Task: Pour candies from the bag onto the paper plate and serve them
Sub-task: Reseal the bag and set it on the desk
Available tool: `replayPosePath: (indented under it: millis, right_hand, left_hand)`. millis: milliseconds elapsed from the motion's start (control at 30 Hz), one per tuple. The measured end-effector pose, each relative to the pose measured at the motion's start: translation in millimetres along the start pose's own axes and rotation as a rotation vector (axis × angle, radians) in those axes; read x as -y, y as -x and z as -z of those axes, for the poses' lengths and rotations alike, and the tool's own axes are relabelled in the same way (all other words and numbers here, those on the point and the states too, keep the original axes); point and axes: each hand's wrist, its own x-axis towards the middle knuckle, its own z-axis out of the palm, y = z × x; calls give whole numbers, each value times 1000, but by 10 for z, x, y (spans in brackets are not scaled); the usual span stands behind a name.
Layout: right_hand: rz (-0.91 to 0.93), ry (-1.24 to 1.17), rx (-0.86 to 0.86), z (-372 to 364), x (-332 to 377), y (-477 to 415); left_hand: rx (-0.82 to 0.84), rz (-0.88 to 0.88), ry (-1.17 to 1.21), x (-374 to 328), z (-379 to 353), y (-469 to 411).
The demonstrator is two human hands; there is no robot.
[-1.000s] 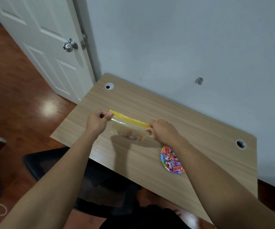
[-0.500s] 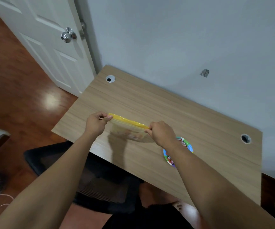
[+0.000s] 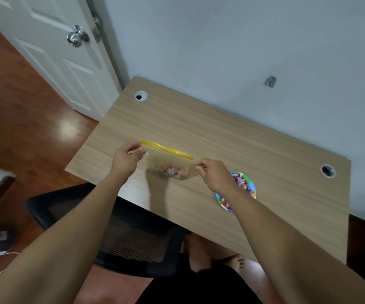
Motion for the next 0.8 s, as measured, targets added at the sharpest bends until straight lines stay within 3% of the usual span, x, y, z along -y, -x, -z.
replayPosePath:
  millis: [300,667,800]
  right_hand:
    - [-115,-58,-75,381,-719,212]
    - [-343,-50,-122,723,-1777,603]
    - [-412,-93,-122,696,-2045,692]
  left_hand:
    - [-90,-78,-65,-37,-483,190]
    - [246,70,-229,229,-1531,399]
    - [299,114,-262,412,-1896,457]
